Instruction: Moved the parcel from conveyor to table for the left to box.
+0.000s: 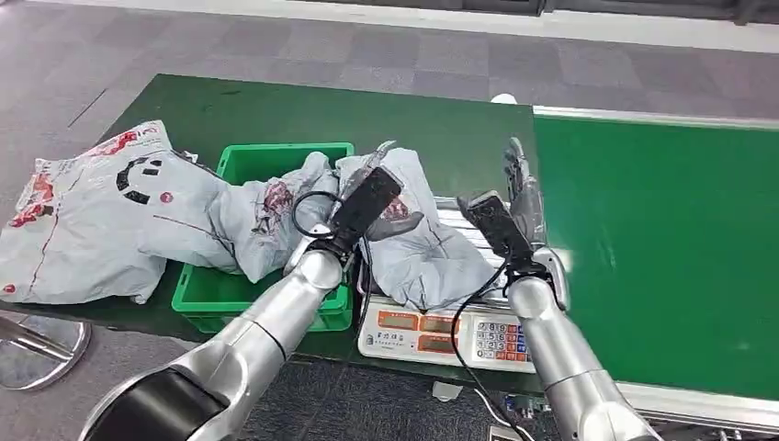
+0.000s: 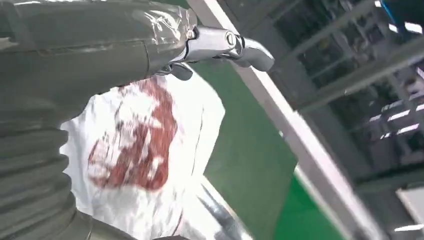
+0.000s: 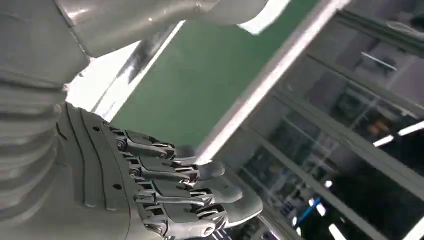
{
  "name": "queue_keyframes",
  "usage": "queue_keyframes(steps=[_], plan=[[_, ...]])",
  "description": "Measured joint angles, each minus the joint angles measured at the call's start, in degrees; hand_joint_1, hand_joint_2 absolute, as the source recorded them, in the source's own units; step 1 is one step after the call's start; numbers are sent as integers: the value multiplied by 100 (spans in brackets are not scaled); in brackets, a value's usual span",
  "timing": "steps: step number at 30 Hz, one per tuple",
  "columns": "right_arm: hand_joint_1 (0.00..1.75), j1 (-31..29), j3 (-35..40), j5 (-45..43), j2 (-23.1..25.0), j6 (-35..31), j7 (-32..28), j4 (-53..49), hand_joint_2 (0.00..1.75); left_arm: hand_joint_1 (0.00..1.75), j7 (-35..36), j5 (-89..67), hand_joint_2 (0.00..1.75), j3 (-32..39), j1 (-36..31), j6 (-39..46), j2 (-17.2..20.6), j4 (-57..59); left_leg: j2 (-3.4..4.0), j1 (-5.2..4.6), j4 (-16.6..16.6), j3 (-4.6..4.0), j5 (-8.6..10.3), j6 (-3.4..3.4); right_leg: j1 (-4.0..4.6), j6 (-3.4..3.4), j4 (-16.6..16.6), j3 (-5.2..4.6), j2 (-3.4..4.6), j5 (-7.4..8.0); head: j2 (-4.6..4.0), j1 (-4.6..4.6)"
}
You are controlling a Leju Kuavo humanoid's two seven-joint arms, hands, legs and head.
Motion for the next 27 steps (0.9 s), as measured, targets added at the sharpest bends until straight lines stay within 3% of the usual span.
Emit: queue_keyframes(steps=[10, 17, 18, 19, 21, 27], plan=[[0, 33, -214, -413, -147, -20, -247, -236, 175, 0, 881, -1654, 175, -952, -15, -240, 4, 341, 2, 0, 1, -1, 0, 0, -1, 0, 0, 0, 2, 2, 0, 0], [0, 47, -310, -498, -278, 24, -299, -295, 175, 0, 1005, -1874, 175, -1494, -2, -227, 7, 507, 2, 0, 0, -1, 0, 0, 0, 1, 0, 0, 3, 2, 0, 0], [0, 53, -310, -524, -289, 31, -312, -299, 175, 16, 1086, -1979, 175, -1546, -6, -229, 7, 523, 2, 0, 0, 0, 0, 0, 0, 1, 0, -1, 3, 1, 0, 0], [0, 58, -312, -586, -317, 37, -345, -301, 175, 145, 1198, -2133, 175, -1612, -8, -242, 9, 540, 2, 0, -1, 0, 0, 0, 0, 0, 0, 0, 3, 1, 0, -2], [0, 54, -312, -787, -376, 90, -468, -299, 175, 175, 1414, -2519, 175, -1804, -8, -433, 13, 580, 1, 0, -1, -1, 0, 0, 0, 1, 0, 2, 1, 1, 0, -2], [0, -288, -310, -1571, -623, 348, -747, -5, 175, 175, 1742, -3036, 175, -2175, -73, -1140, 22, 665, 0, -1, -1, 11, 0, 1, -1, 2, 0, 20, -1, 2, 0, 0]])
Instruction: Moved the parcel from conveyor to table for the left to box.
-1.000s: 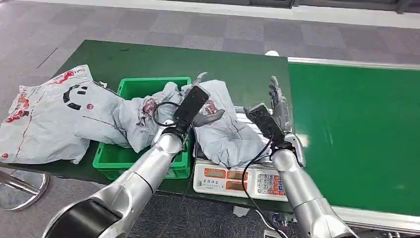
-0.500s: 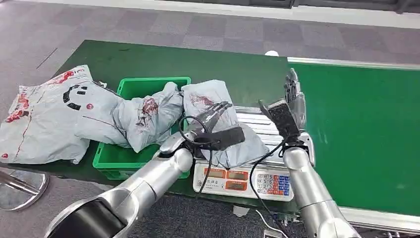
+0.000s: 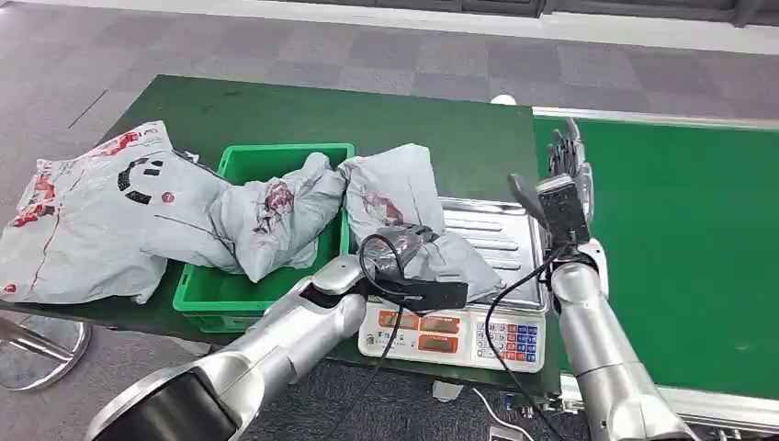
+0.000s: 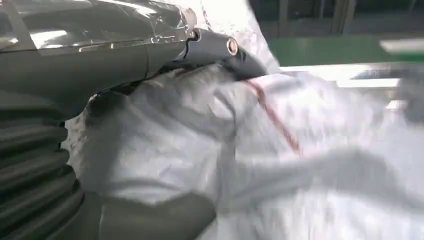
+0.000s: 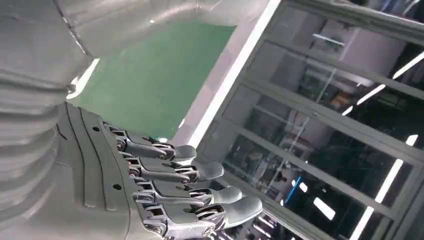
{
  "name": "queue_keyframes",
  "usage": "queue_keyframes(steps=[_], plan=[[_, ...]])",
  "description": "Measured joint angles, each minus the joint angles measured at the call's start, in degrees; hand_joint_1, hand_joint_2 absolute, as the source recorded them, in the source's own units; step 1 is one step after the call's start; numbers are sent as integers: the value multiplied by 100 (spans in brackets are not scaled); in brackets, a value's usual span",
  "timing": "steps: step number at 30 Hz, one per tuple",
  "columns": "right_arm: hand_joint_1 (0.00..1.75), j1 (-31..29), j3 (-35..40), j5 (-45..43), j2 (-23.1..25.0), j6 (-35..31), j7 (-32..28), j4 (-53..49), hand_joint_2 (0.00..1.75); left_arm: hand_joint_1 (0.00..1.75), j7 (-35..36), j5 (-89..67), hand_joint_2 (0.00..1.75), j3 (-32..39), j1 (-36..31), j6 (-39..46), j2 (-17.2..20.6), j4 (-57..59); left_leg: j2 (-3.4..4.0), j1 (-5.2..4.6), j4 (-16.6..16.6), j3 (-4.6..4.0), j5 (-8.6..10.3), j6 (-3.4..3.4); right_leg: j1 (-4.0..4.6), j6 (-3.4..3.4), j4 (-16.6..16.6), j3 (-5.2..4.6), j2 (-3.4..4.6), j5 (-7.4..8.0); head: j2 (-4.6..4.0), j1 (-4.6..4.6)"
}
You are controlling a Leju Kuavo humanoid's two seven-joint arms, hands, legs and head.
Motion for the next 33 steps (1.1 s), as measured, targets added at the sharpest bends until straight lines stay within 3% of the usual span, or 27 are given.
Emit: queue_keyframes(steps=[4, 19, 33], plan=[[0, -321, 0, -289, -175, 171, -50, 296, 175, 175, 81, -125, 175, -132, -51, -86, -2, 35, 0, 0, 1, 6, 3, 0, 0, 1, -1, 4, -1, 7, 0, -2], [0, -422, 192, -411, -416, 87, -50, 781, 175, 175, 50, -22, 175, -123, -113, 314, -13, 96, 1, 1, -1, 4, 2, -1, 1, -1, 0, -2, 6, 8, 0, 0], [0, -641, 214, -588, -444, -81, -350, 1207, 175, 175, -275, 644, 175, -123, -480, 2096, -15, -208, 0, 1, 1, 0, 4, -1, 1, -1, 0, -5, 4, 9, 2, 0]])
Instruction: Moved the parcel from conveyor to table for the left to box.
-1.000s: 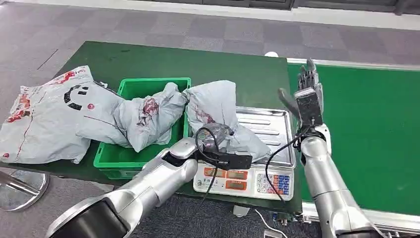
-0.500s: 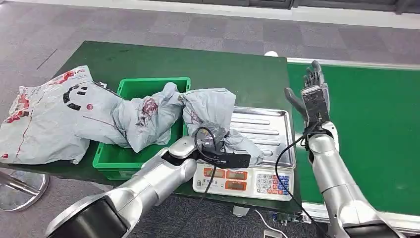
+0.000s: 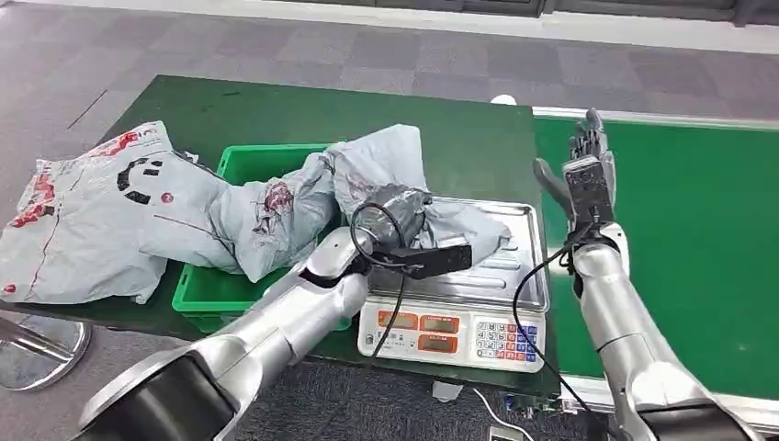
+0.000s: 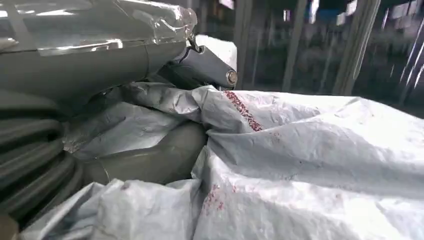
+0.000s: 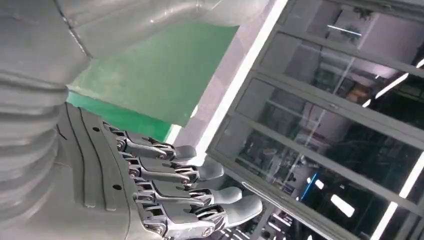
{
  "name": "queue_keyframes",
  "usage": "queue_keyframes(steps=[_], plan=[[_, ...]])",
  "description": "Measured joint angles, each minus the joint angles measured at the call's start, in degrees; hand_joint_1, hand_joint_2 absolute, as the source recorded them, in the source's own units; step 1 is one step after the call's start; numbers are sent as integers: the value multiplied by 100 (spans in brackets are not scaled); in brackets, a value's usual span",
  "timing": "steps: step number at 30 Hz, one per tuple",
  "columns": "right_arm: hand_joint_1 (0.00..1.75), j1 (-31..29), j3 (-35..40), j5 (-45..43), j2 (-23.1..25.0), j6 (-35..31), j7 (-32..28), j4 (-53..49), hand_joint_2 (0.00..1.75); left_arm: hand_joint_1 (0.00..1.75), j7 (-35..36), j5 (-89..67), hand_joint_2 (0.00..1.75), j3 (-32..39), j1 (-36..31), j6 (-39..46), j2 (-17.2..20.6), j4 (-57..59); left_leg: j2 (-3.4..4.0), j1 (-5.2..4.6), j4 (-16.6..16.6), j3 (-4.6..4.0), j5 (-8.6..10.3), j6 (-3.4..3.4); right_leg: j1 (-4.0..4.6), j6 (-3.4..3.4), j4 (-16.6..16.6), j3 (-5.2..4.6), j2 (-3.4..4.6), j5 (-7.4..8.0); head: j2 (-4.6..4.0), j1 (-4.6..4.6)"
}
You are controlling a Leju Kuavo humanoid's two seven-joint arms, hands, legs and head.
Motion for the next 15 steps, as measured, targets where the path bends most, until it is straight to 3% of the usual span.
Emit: queue_keyframes(steps=[7, 15], plan=[[0, 83, 0, 180, 59, -339, 177, -33, 175, 175, 357, -569, 175, -2, -497, 647, 0, -81, 0, 1, 0, -1, 0, 0, 1, 0, 0, -2, -1, 0, -2, 0], [0, 655, -2, 442, 94, 136, 695, -991, 175, 175, 943, -1725, 175, -2, -663, 1094, 79, -72, 0, 0, -2, -3, 0, 0, 0, 0, 0, -3, 0, -1, -2, 0]])
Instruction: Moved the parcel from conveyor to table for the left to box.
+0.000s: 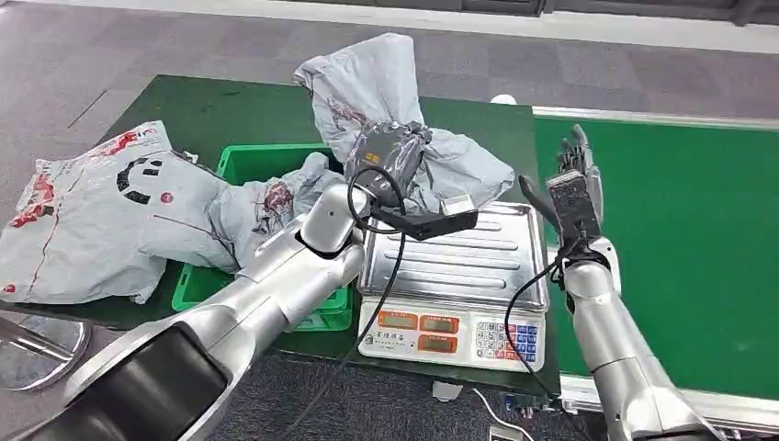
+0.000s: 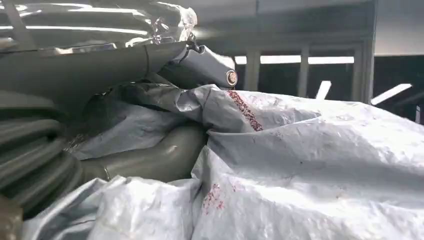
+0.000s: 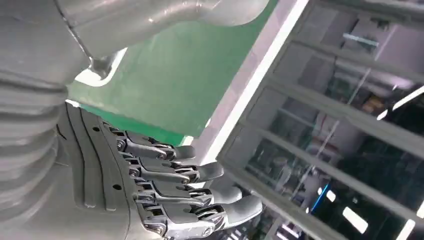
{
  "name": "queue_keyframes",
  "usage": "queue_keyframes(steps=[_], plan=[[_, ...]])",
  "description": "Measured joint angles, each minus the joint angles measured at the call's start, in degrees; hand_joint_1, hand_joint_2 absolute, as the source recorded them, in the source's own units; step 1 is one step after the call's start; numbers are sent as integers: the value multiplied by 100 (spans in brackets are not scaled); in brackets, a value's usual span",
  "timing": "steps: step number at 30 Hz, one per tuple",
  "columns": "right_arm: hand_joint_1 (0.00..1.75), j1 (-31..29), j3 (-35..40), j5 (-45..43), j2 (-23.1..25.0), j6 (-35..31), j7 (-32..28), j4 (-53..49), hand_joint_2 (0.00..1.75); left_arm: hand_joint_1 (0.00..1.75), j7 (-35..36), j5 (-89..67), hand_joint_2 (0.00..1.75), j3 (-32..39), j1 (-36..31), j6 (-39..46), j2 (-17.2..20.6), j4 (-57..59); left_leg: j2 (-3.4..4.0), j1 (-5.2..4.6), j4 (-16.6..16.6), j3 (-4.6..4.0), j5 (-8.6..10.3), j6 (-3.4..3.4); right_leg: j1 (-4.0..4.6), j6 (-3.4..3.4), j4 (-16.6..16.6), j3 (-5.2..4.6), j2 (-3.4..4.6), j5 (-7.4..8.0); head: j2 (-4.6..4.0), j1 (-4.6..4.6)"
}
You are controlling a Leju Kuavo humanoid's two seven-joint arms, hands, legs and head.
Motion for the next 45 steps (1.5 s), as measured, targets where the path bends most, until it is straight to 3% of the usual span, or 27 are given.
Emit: queue_keyframes(steps=[3, 9, 26, 31, 37, 40, 45], plan=[[0, 153, 0, 33, -2, 212, 206, -383, 175, 175, 437, -697, 175, 39, -1, 179, 160, -7, 2, 0, 0, 2, 0, 0, 0, 0, 0, -1, 2, 0, 0, 0], [0, 364, -2, 50, -4, 293, 325, -858, 175, 175, 485, -935, 175, 230, 3, 242, 382, -7, 2, 1, 0, 1, 2, -2, 0, 0, 0, -2, 1, 0, 0, 0], [0, 445, -2, 52, -9, 299, 338, -1081, 175, 175, 614, -1059, 175, 291, 6, 139, 479, -7, 1, 0, 1, 0, 1, -1, 0, 0, 0, -3, 1, 0, 0, 0], [0, 504, -13, -2, -118, 358, 437, -1151, 175, 175, 1349, -1501, 175, 433, 6, -698, 603, 85, 2, 0, 1, 0, 1, -1, -1, 0, 0, -3, 3, 0, 0, 0], [0, 638, -105, -74, -319, 511, 461, -1294, 175, 175, 2150, -1686, 175, 667, 83, -2058, 1030, 356, 11, 1, -1, 1, 1, -2, 1, 0, 1, -8, 12, 0, 0, 0], [0, 875, -142, -309, -570, 613, 527, -1522, 175, 175, 2028, -899, 175, 1173, 178, -3131, 1339, 474, 7, 3, -1, 2, 1, -2, 2, -3, 1, -4, 3, -4, 0, -2], [0, 1306, -400, -511, -905, 837, 419, -1849, 175, 175, 1886, -834, 175, 1766, 367, -3152, 1834, 549, 61, 2, -3, 10, -17, -8, 1, -5, 2, -11, 56, -3, 0, 0]])
